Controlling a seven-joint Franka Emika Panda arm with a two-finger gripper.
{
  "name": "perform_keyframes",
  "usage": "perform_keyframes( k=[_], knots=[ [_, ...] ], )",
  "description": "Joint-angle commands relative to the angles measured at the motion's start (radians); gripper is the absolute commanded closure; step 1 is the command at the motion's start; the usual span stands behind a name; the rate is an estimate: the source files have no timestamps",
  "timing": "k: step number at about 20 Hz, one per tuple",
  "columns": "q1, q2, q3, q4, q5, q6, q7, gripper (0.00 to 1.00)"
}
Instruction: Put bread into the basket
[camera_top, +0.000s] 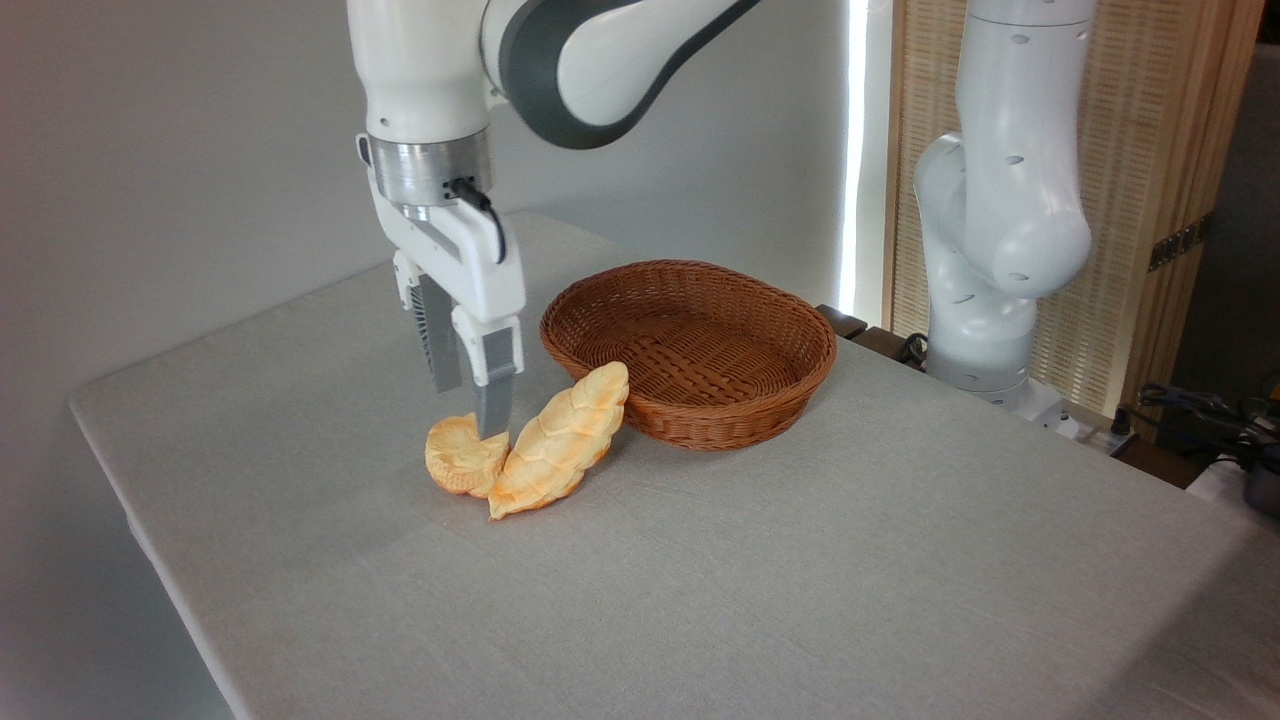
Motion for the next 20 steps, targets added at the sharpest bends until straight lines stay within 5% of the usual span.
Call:
perform_keyframes(
  k=[1,6,17,20],
  knots=[
    [-0.042,0.059,0.011,0.002,-0.016,0.064,0.003,0.0],
    [-0.077,0.133,0.011,0.002,-0.016,0.117,0.001,0.0],
    [-0.082,0.185,-0.034,0.001,-0.016,0.137,0.001,0.0],
    [-0.082,0.191,-0.035,0.001,-0.01,0.137,0.004,0.35]
  ],
)
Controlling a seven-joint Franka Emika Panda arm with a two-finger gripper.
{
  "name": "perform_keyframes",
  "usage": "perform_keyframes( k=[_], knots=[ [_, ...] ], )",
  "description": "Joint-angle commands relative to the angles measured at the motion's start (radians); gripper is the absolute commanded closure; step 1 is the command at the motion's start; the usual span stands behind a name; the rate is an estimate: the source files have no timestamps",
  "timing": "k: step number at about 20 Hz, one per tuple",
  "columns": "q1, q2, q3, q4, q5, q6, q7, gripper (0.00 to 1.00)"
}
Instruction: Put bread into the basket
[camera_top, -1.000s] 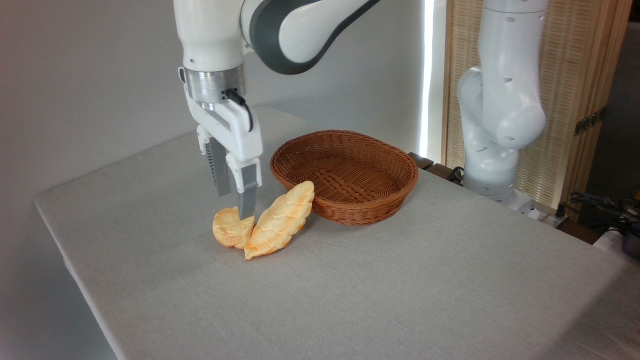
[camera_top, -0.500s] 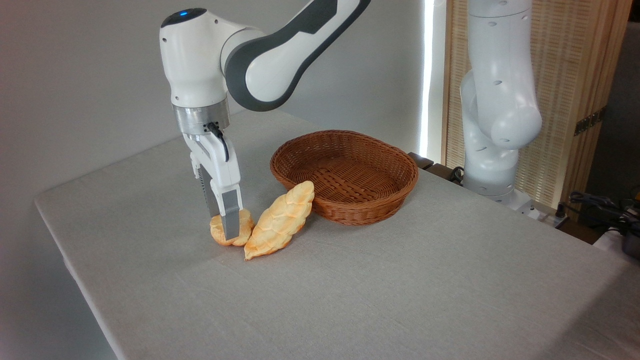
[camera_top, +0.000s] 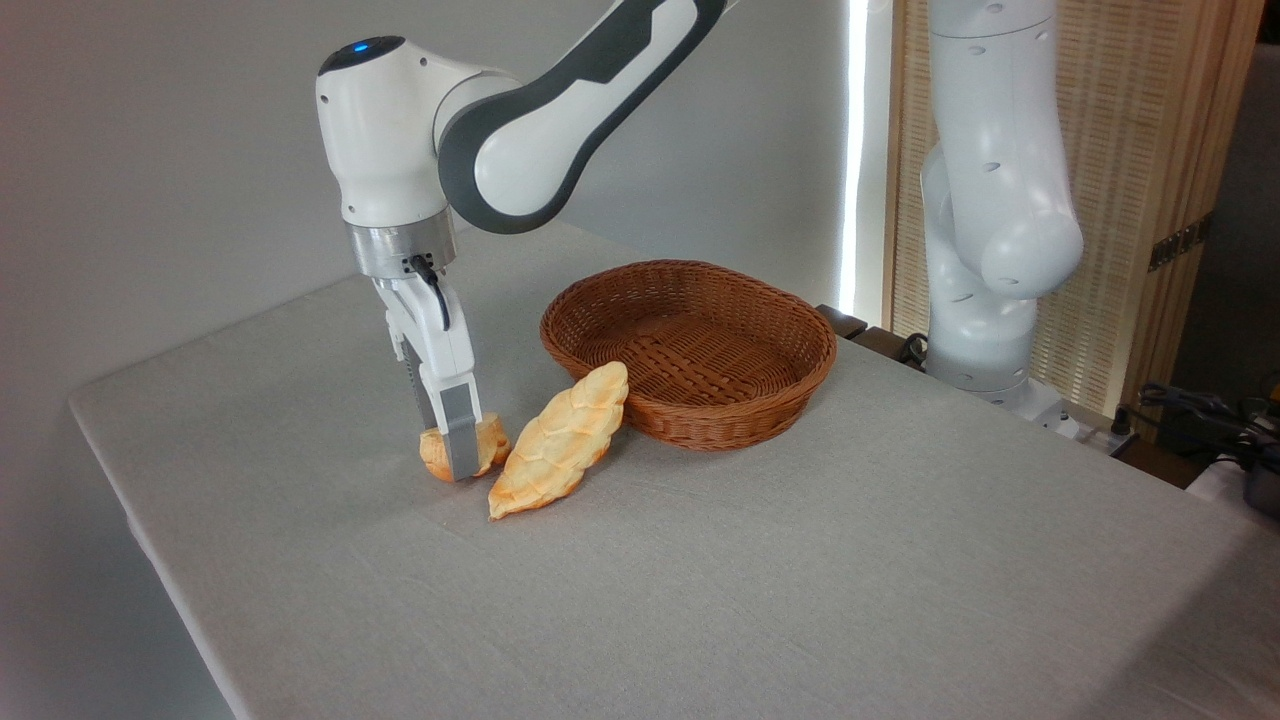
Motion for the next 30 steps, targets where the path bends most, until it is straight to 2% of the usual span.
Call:
perform_keyframes(
  k=[1,2,3,5,9,16,21,27,30],
  knots=[
    [-0.002,0.017,0.0,0.001,-0.008,0.017,0.006,0.47],
    [-0.002,0.017,0.0,0.001,-0.008,0.017,0.015,0.56],
    [-0.002,0.017,0.0,0.001,-0.01,0.016,0.027,0.6],
    [-0.002,0.017,0.0,0.001,-0.013,0.016,0.032,0.63],
    [-0.001,0.017,0.0,0.001,-0.013,0.016,0.032,0.75],
    [0.002,-0.003,0.002,0.004,-0.014,0.016,0.026,0.75],
    [0.005,-0.052,0.011,0.004,-0.057,0.013,0.017,0.75],
    [0.005,-0.121,0.012,0.004,-0.057,-0.001,0.01,0.75],
    [0.005,-0.173,0.012,0.004,-0.057,-0.061,0.003,0.74]
  ],
)
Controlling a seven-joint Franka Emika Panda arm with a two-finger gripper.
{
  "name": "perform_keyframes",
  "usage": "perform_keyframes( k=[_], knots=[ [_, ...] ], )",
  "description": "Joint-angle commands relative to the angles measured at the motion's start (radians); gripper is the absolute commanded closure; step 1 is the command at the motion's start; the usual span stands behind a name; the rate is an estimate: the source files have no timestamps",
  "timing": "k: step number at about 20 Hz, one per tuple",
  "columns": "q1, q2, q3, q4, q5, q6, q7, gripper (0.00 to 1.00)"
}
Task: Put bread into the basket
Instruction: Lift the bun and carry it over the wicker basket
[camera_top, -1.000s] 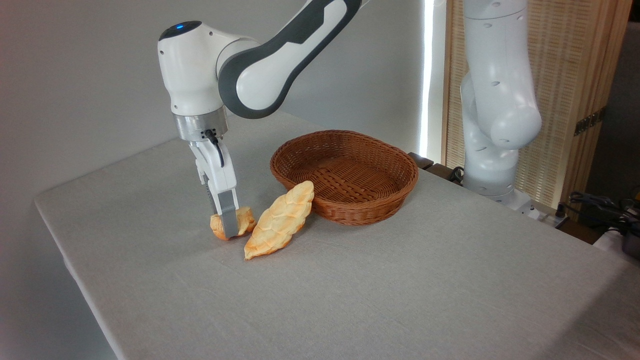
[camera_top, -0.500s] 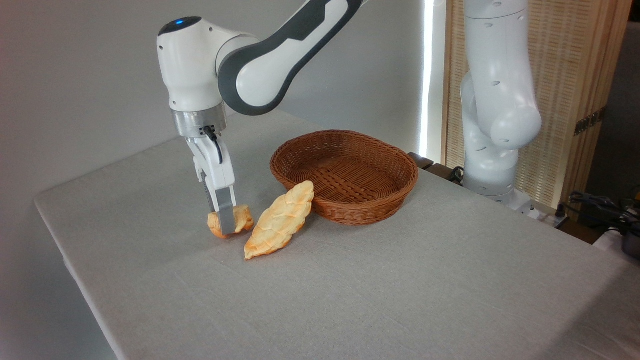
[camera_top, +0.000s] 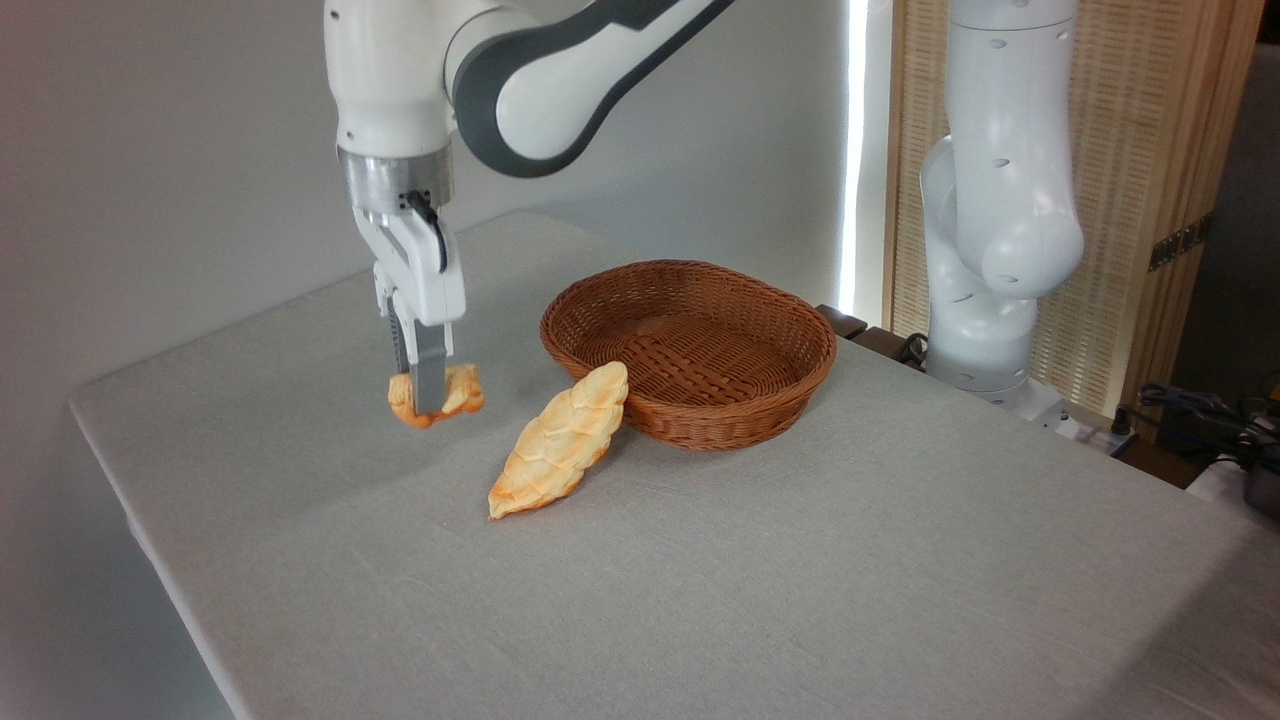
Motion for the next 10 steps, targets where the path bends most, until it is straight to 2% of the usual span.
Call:
perform_keyframes(
  k=[1,4,10],
  knots=[
    [-0.001,-0.082,0.005,-0.007,-0.017,-0.086,-0.019,0.74],
    [-0.002,-0.137,0.005,-0.007,-0.017,-0.195,-0.098,0.7],
    [-0.011,-0.206,-0.007,-0.01,-0.016,-0.44,-0.149,0.63]
  ],
)
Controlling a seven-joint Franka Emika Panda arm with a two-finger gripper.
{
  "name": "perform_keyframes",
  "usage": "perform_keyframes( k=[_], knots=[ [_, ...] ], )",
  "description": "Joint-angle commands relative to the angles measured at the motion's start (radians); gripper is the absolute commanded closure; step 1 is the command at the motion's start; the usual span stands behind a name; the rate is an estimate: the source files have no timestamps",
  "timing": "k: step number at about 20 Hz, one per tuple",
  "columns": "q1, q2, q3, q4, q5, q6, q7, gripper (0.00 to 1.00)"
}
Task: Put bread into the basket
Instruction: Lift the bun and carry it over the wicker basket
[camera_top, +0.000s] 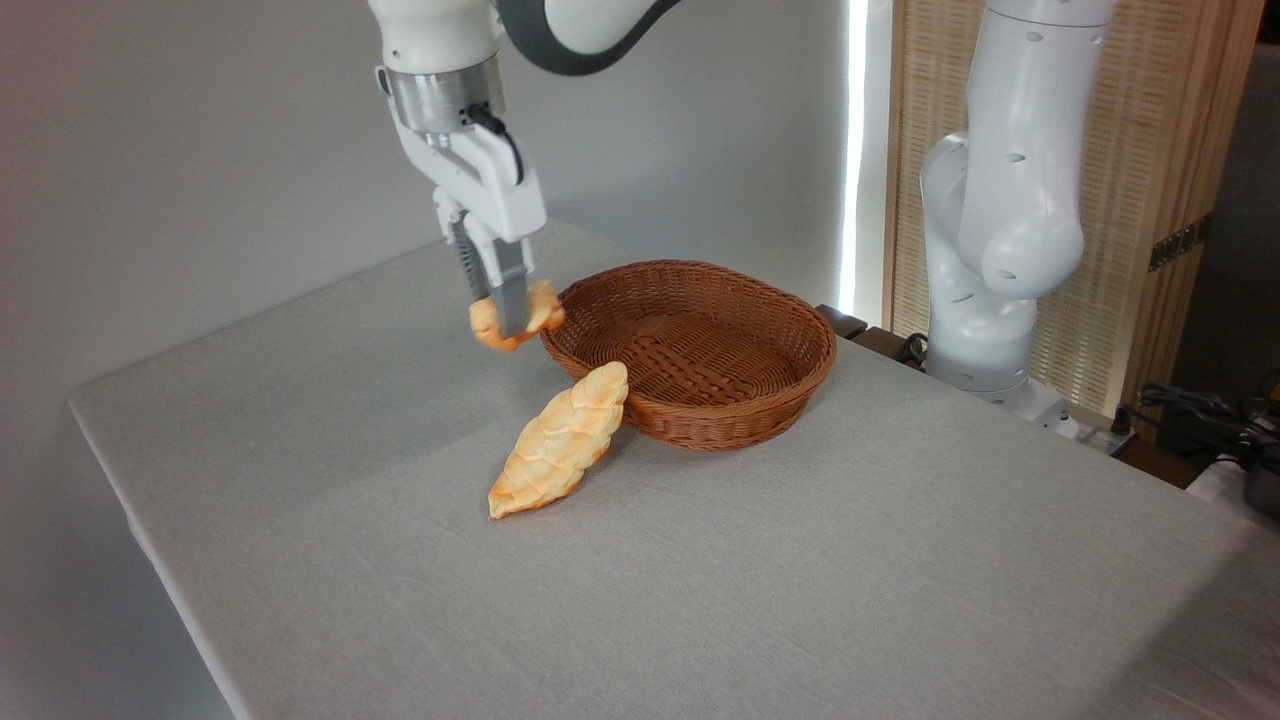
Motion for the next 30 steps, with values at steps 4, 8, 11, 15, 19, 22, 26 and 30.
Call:
perform_keyframes(
  k=[4,8,11,15,19,22,26,30],
  knots=[
    [-0.048,-0.074,-0.004,-0.039,-0.016,-0.209,-0.036,0.61],
    [-0.076,-0.083,-0.004,-0.074,-0.016,-0.264,-0.039,0.39],
    [-0.099,-0.083,-0.011,-0.106,-0.016,-0.267,-0.079,0.06],
    [-0.117,-0.075,-0.028,-0.131,-0.016,-0.267,-0.084,0.0],
    [-0.126,-0.066,-0.04,-0.131,-0.016,-0.264,-0.082,0.0],
    [-0.128,-0.067,-0.039,-0.131,-0.016,-0.263,-0.074,0.0],
    [-0.123,-0.067,-0.037,-0.119,-0.006,-0.238,-0.073,0.0],
    [-0.065,-0.074,-0.022,-0.07,0.002,-0.14,-0.055,0.0]
  ],
)
